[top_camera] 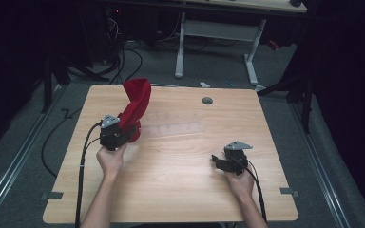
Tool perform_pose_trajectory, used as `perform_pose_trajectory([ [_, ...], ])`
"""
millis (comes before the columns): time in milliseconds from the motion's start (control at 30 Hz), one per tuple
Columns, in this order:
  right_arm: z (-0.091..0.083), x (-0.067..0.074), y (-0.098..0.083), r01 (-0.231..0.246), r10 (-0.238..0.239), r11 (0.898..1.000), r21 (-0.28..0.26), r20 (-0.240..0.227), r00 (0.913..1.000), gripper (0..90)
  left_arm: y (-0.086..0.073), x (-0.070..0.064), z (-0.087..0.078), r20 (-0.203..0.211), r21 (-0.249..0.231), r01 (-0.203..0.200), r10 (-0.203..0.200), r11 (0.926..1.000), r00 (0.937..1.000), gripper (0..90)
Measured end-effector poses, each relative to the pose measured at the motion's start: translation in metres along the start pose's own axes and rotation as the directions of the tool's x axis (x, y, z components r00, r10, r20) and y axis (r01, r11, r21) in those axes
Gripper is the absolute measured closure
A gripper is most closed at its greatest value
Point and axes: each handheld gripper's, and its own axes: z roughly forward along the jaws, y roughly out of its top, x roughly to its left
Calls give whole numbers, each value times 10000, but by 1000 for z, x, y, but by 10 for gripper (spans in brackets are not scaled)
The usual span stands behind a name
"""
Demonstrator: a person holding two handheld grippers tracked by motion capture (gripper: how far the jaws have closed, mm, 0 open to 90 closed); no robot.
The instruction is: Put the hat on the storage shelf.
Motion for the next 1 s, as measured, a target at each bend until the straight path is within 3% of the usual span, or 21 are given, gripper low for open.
perform_pose_trajectory([
  [133,0,0,0,5,-5,10000,-3,-12,10000,370,1,-1,-3,-66,13,-31,31,10000,10000,608],
  [333,0,0,0,8,-8,10000,-3,-15,10000,369,0,-2,-7,-331,-21,-658,657,9978,9973,480],
  [867,0,0,0,26,-26,10000,4,-22,10000,368,3,-11,-24,-274,284,-1049,1057,9941,9940,414],
  [1000,0,0,0,26,-26,10000,10,-20,10000,368,4,-10,-31,-279,227,-977,983,9950,9948,410],
])
